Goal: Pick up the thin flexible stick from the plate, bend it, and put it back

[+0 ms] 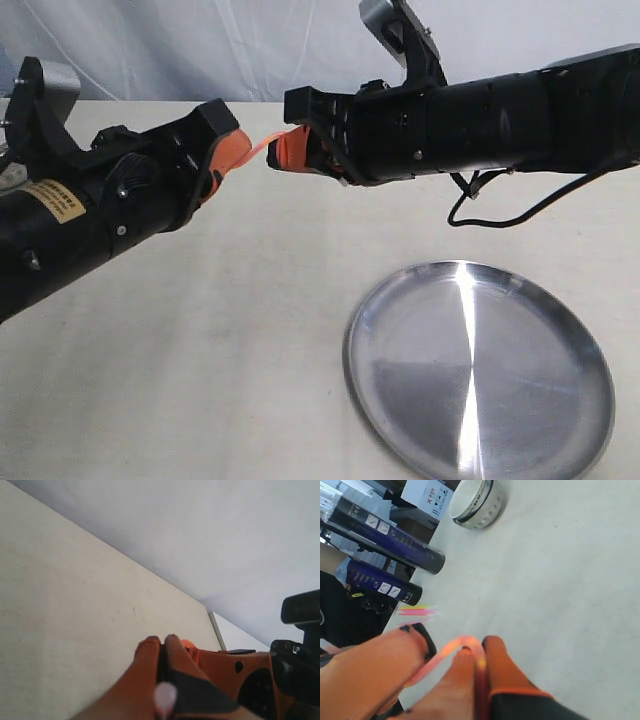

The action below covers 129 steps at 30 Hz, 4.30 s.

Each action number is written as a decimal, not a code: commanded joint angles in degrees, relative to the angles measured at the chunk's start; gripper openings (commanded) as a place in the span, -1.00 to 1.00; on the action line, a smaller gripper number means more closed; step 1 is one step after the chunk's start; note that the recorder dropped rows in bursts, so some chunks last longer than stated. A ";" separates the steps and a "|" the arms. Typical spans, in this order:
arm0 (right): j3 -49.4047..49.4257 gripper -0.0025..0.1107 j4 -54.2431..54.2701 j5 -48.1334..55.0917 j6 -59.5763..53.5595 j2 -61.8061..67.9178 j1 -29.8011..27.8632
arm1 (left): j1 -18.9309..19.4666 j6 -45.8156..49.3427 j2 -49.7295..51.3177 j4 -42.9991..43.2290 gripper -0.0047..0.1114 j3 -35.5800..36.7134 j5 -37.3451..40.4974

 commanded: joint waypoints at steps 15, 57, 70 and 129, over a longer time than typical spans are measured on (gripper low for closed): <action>-2.14 -0.97 4.93 -6.62 1.61 -1.12 -0.48 | -3.98 -1.55 3.08 7.35 -0.92 0.59 6.07; -3.36 -0.97 4.93 -9.15 2.81 -1.24 -0.48 | -6.42 -1.54 5.16 10.79 -0.92 0.59 9.90; -3.47 -0.97 4.93 -9.15 3.00 -1.24 -0.48 | -6.42 -1.67 6.43 11.43 -0.92 0.59 11.22; 5.11 -0.97 -84.22 6.76 70.13 -14.70 -0.48 | 10.31 0.38 -1.55 18.80 0.01 0.59 29.67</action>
